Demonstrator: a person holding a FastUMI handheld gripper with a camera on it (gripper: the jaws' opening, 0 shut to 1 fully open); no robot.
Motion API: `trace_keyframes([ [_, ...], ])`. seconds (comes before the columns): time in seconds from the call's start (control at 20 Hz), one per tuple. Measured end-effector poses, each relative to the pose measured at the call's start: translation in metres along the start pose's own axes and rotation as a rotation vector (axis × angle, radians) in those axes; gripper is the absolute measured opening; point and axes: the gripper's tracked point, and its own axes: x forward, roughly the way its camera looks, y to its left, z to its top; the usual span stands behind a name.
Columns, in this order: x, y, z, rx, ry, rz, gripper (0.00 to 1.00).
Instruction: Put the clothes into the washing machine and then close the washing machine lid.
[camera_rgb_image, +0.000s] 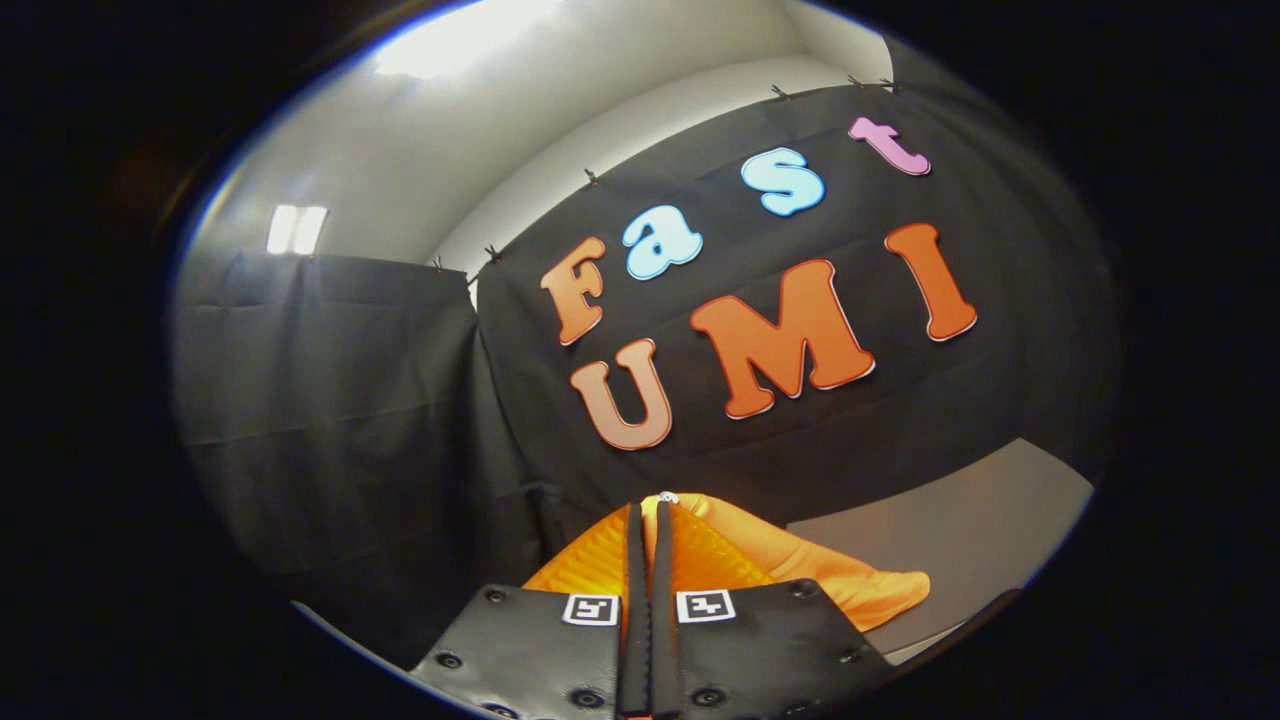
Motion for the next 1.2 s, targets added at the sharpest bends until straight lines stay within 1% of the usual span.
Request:
trace_keyframes([
  [0.15, 0.014, 0.035, 0.003, -0.014, -0.005, 0.060, 0.08],
  [0.3, 0.028, 0.061, 0.002, -0.040, -0.008, 0.094, 0.08],
  [0.45, 0.045, 0.085, 0.001, -0.026, -0.005, 0.129, 0.08],
  [0.55, 0.066, 0.100, 0.003, -0.017, -0.009, 0.145, 0.08],
  [0.9, 0.131, 0.123, -0.014, -0.022, -0.026, 0.124, 0.07],
  [1.0, 0.148, 0.118, -0.020, -0.055, -0.035, 0.093, 0.07],
  [1.15, 0.178, 0.105, -0.047, -0.093, -0.006, 0.041, 0.07],
  [1.2, 0.186, 0.102, -0.056, -0.093, 0.000, 0.037, 0.07],
])
